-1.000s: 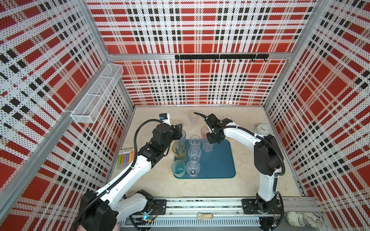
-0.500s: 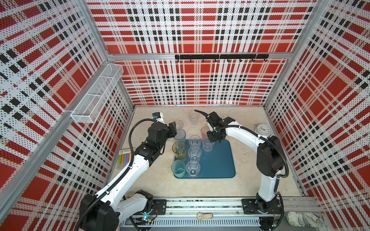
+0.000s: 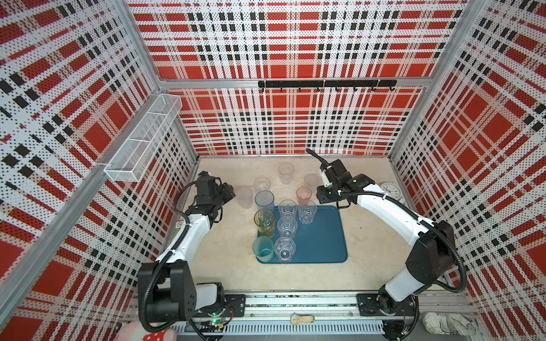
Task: Place the glasses into the tray
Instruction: Place the glass on the tray, then pick up the glass from the top-center of the table.
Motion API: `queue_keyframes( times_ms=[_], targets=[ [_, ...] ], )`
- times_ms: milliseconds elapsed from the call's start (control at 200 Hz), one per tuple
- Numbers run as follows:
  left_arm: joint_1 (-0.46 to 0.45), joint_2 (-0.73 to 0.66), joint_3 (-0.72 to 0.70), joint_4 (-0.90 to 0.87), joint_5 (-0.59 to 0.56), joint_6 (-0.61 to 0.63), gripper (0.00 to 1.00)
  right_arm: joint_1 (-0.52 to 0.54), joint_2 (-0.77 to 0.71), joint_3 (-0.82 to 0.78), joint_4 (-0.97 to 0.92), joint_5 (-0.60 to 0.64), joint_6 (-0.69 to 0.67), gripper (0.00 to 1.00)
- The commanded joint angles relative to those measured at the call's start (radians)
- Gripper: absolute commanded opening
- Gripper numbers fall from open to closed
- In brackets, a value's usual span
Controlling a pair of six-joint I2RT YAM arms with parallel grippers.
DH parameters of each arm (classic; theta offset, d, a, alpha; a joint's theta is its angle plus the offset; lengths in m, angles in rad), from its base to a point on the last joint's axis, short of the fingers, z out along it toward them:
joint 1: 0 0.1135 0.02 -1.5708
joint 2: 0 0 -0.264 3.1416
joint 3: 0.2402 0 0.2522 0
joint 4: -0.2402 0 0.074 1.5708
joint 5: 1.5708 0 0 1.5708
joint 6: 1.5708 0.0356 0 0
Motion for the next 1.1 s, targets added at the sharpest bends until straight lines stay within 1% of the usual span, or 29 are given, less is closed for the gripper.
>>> queue_keyframes(
  times_ms=[0,165,281,386,516,596,686,867,942,1097],
  targets=[
    [-0.005,-0.001,0.043,-0.007,0.062,-0.005,0.54,-0.015,0.005,0.002,0.073,-0.007,0.012,0.46],
    [-0.076,-0.02,0.008,0.006,-0.016,-0.005,0.55,-0.053,0.104,0.103,0.172,-0.067,0.047,0.47],
    [-0.136,-0.049,-0.013,0.005,-0.07,-0.01,0.56,-0.055,0.236,0.249,0.209,-0.075,0.08,0.47],
    [-0.168,-0.088,-0.033,-0.001,-0.104,-0.014,0.56,-0.054,0.356,0.381,0.221,-0.073,0.115,0.47],
    [-0.189,-0.149,-0.059,-0.001,-0.138,-0.012,0.56,-0.053,0.474,0.492,0.265,-0.036,0.133,0.49],
    [-0.193,-0.179,-0.068,0.002,-0.159,-0.01,0.56,-0.053,0.561,0.563,0.301,-0.061,0.11,0.51],
    [-0.203,-0.197,-0.082,0.017,-0.164,-0.008,0.56,-0.053,0.667,0.682,0.291,-0.095,0.109,0.53],
    [-0.23,-0.201,-0.092,0.019,-0.166,-0.009,0.57,-0.051,0.844,0.885,0.257,-0.141,0.147,0.54],
    [-0.241,-0.204,-0.099,0.023,-0.17,-0.007,0.57,-0.051,0.9,0.937,0.247,-0.144,0.151,0.54],
    [-0.249,-0.202,-0.108,0.033,-0.169,-0.006,0.57,-0.051,0.968,0.985,0.25,-0.159,0.151,0.54]
  ],
)
